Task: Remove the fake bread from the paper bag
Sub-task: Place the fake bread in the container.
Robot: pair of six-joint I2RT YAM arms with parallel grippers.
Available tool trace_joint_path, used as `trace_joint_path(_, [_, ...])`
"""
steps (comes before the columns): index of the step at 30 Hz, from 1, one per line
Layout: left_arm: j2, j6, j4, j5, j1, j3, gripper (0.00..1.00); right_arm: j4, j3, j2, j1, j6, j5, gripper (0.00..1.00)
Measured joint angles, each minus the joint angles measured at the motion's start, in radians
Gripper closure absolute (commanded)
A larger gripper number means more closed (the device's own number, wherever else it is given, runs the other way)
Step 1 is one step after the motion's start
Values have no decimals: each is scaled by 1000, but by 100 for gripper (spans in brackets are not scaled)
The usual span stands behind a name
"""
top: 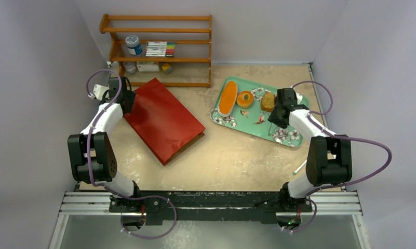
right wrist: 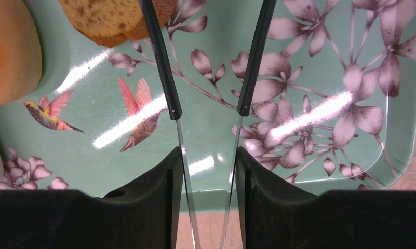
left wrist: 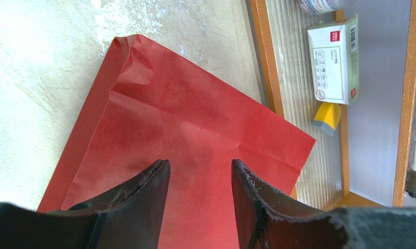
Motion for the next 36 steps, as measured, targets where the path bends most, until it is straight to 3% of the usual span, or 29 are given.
trace_joint_path(18, [2,-9,0,-1,0,0,53,31,-42,13,-46,-1,-63,52])
trace_joint_path(31, [4,-16,3,-2,0,0,53,48,-65,13,-46,-2,-81,53])
trace_joint_path(36, [13,-16,3,-2,0,1,53,60,-65,34,-46,-3,-82,58])
